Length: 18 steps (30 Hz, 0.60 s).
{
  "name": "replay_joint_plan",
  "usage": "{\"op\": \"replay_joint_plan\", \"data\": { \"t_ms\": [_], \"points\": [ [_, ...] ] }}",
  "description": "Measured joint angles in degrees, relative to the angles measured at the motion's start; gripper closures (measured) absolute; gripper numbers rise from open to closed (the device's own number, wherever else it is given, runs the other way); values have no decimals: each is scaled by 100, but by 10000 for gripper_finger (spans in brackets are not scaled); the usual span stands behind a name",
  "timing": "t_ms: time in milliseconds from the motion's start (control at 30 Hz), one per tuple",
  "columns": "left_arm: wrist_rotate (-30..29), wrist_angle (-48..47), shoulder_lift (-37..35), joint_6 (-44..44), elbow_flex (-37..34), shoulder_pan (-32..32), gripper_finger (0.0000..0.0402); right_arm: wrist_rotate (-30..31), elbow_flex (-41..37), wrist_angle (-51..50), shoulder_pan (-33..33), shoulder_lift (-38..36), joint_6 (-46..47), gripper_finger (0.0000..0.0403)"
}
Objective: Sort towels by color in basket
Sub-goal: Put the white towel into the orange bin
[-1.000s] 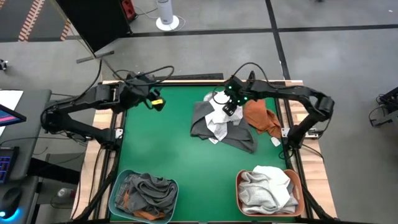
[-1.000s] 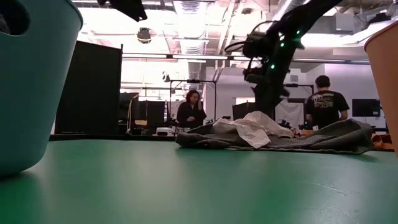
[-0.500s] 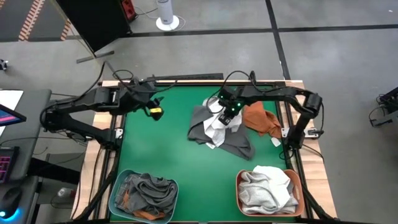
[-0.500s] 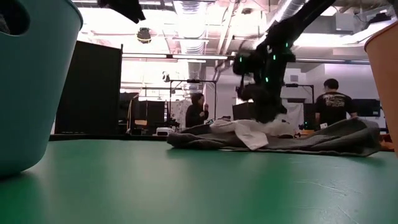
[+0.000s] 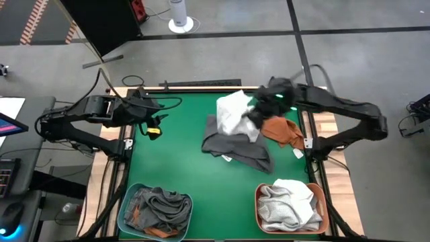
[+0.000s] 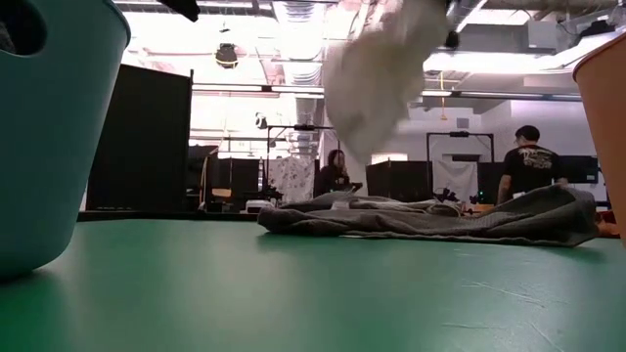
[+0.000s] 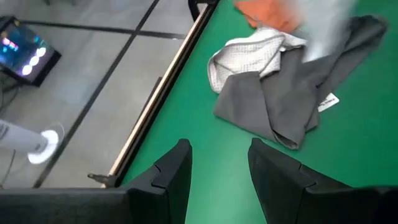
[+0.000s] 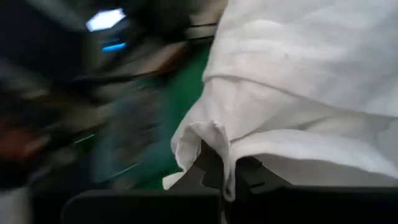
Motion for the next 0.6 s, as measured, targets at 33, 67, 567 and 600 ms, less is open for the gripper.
{"op": "replay_joint_plan", "data": {
  "t_ms": [33,67,567,600],
  "points": [
    [25,-2,-9,68,0,0,251,-162,32,26,190,-171,136,380],
    [37,4,-22,150,2,0,251,-251,56,20,405,-331,318,381],
    [50,-41,-61,597,2,7,251,-1010,66,-2011,4563,-1187,4178,382],
    [50,-66,-61,581,2,7,251,-1319,66,-2430,4786,-1151,4532,382]
  ]
}}
